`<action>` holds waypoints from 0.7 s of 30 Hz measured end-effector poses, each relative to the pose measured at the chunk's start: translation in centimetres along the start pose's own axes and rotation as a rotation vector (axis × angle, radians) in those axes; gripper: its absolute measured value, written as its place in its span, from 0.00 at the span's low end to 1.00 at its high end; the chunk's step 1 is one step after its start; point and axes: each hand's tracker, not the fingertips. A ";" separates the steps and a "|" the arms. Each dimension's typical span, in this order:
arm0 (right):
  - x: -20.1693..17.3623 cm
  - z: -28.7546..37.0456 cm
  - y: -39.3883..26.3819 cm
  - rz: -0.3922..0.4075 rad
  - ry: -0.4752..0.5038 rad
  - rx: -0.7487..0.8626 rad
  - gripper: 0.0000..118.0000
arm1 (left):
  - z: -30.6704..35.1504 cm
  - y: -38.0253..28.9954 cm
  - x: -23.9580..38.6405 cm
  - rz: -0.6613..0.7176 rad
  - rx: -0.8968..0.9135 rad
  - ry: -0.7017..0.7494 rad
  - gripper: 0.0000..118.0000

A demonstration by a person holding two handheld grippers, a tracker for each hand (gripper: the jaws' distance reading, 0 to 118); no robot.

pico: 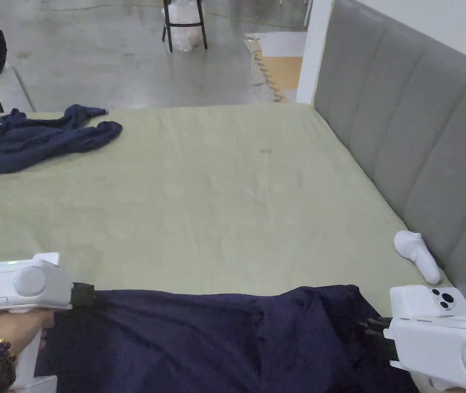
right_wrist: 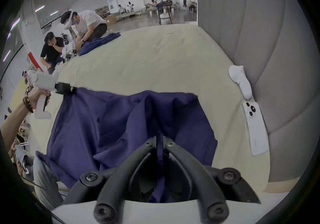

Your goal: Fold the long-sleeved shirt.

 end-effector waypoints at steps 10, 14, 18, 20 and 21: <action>2.7 -8.4 8.9 -0.070 -0.071 -0.096 0.59 | 5.9 -0.5 1.0 -0.120 0.090 -0.078 0.13; 3.0 -13.2 9.5 -0.076 -0.112 -0.278 0.52 | 6.6 -0.7 0.7 -0.112 0.098 -0.087 0.13; 2.1 -14.7 9.1 -0.007 -0.086 -0.275 0.12 | 7.3 -1.0 0.6 -0.124 0.105 -0.091 0.13; 1.9 -13.8 9.4 -0.015 -0.100 -0.275 0.11 | 8.1 -1.2 0.4 -0.112 0.118 -0.094 0.13; 1.7 -13.1 9.4 0.014 -0.096 -0.255 0.11 | 8.6 -1.2 0.2 -0.104 0.133 -0.098 0.13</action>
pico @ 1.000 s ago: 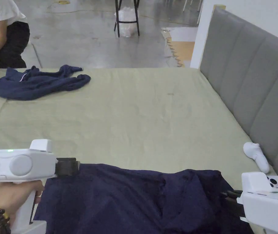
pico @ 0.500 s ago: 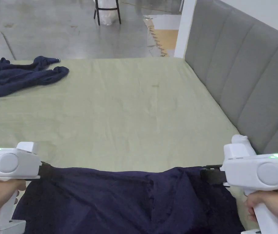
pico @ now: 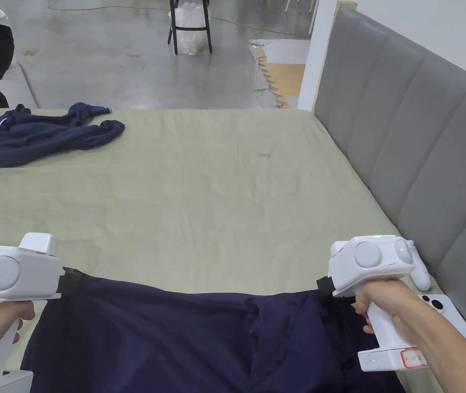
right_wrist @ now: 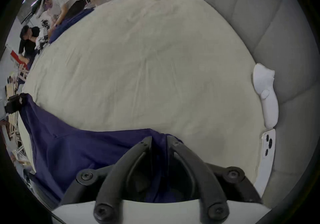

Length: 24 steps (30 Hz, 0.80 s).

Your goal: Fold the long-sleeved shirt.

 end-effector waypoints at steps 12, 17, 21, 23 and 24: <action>-0.2 15.7 -6.9 0.087 0.109 0.319 0.11 | 14.9 -5.5 1.1 -0.061 0.214 -0.017 0.13; 0.1 18.9 -14.8 0.166 0.079 0.431 0.11 | 19.3 -12.6 1.4 -0.074 0.250 -0.018 0.13; 0.4 19.7 -21.8 0.189 0.115 0.385 0.10 | 20.1 -19.1 1.7 -0.067 0.192 -0.016 0.13; 0.7 18.3 -24.2 0.218 0.096 0.303 0.10 | 19.1 -22.2 2.1 -0.070 0.111 -0.003 0.13; 0.6 17.3 -25.1 0.250 0.076 0.251 0.10 | 18.3 -23.5 2.3 -0.073 0.066 -0.004 0.13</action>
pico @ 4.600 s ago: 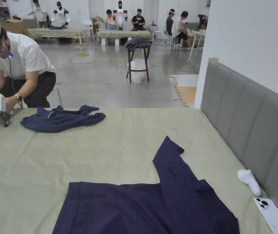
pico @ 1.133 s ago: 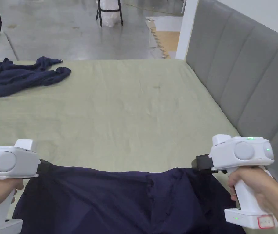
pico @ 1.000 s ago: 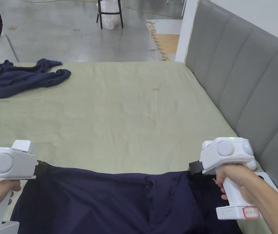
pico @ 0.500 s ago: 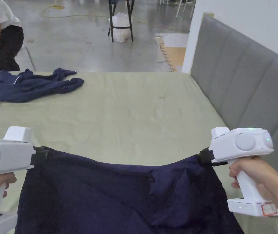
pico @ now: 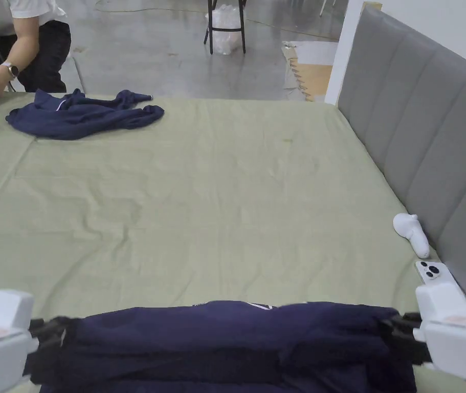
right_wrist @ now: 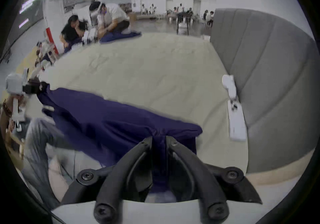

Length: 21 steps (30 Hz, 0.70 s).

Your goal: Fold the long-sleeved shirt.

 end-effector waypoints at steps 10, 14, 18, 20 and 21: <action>-2.4 -8.5 -3.3 0.213 -0.065 -0.375 0.10 | -6.9 -3.9 0.2 0.004 -0.215 0.007 0.13; -2.5 -5.0 -2.3 0.175 -0.170 -0.240 0.59 | -3.9 -2.7 -0.1 0.014 -0.112 0.113 0.66; -3.6 1.4 0.4 0.082 -0.134 0.052 0.99 | 1.7 -0.6 -0.5 0.102 0.055 0.060 0.86; -4.3 2.8 1.7 -0.019 -0.091 0.184 0.99 | 3.5 0.8 0.1 0.157 0.120 0.078 0.72; -4.7 2.9 2.5 -0.060 -0.069 0.189 0.93 | 4.0 1.4 0.3 0.168 0.129 0.090 0.55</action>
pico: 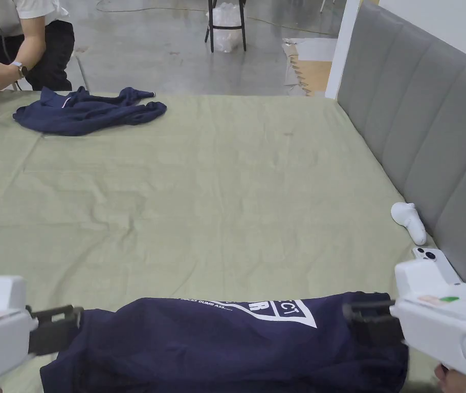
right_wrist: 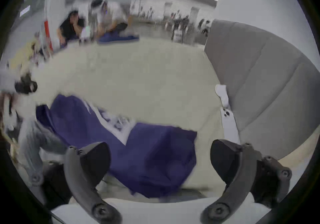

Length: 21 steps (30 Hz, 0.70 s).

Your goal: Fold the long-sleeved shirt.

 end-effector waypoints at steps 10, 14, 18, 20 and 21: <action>-3.5 -2.8 1.5 -0.042 0.007 -0.004 0.01 | -1.7 1.1 -1.7 0.153 0.033 -0.035 0.33; -3.6 -1.8 1.1 -0.034 0.046 0.008 0.01 | -4.0 -0.6 -7.3 0.407 -0.154 -0.239 0.87; -3.5 -1.4 0.6 -0.048 0.076 -0.003 0.01 | -7.5 -3.9 -12.0 0.557 -0.253 -0.404 0.87; -3.6 -1.3 0.2 -0.046 0.078 -0.009 0.01 | -9.4 -5.3 -12.9 0.637 -0.292 -0.459 0.87; -3.6 -1.3 -0.1 -0.045 0.081 -0.014 0.01 | -10.5 -6.2 -13.2 0.676 -0.308 -0.493 0.87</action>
